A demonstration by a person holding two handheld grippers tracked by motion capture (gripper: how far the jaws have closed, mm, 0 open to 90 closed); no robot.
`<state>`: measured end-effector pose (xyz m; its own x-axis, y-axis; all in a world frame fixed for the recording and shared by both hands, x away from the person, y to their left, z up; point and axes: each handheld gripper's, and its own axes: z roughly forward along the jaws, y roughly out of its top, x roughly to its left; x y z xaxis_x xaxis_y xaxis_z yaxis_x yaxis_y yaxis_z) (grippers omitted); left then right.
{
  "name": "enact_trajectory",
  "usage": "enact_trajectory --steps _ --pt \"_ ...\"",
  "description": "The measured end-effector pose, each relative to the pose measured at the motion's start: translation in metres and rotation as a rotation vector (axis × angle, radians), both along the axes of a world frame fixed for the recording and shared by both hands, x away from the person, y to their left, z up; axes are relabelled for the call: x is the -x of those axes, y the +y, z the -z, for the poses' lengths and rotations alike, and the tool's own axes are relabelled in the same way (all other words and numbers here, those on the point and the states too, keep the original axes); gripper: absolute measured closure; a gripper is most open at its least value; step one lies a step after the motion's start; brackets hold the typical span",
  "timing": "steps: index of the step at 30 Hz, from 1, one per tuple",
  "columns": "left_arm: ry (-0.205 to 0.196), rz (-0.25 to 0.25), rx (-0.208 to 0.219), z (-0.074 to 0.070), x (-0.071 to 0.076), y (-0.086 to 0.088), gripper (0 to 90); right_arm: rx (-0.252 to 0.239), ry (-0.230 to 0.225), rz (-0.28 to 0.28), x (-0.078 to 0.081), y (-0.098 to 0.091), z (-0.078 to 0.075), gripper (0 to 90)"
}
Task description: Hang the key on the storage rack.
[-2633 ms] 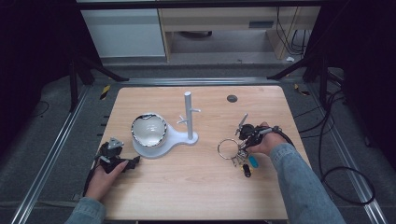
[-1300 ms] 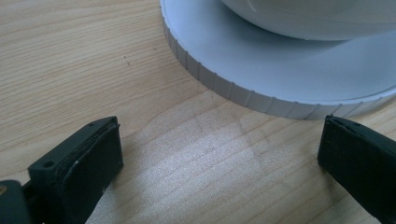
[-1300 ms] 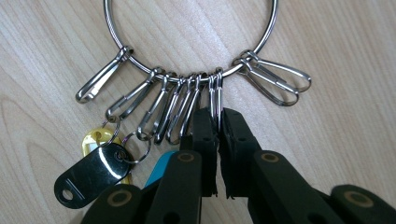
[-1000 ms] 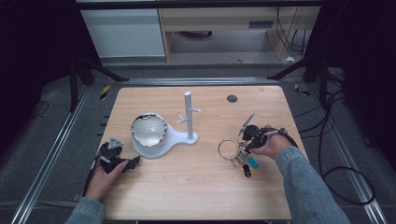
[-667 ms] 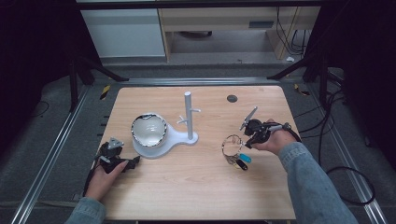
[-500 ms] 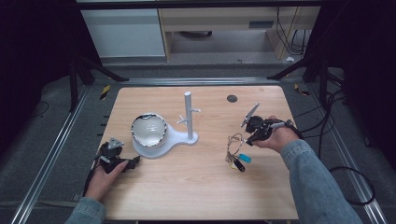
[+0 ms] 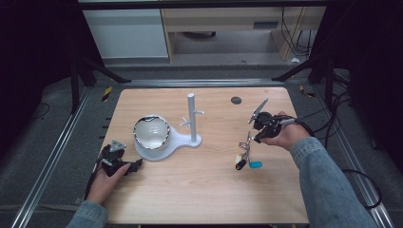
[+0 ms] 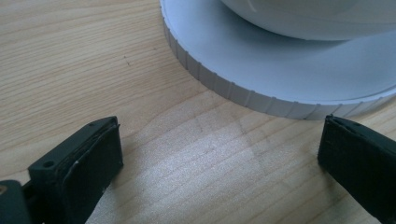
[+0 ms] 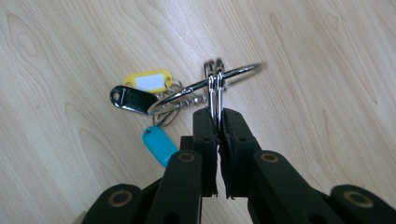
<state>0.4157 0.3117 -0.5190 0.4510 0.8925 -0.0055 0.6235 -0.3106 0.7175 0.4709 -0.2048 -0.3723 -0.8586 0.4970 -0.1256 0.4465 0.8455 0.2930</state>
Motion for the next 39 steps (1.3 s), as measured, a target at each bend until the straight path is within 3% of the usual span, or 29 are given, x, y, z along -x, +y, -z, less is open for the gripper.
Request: enact_trajectory --steps 20,39 --pt "0.000 0.000 0.000 0.000 0.000 0.000 0.0 -0.006 -0.033 0.018 -0.001 -0.006 -0.018 85.4" --pt "0.000 0.001 -0.001 0.000 0.000 0.000 0.0 -0.006 -0.035 0.026 -0.004 -0.004 -0.035 85.5"
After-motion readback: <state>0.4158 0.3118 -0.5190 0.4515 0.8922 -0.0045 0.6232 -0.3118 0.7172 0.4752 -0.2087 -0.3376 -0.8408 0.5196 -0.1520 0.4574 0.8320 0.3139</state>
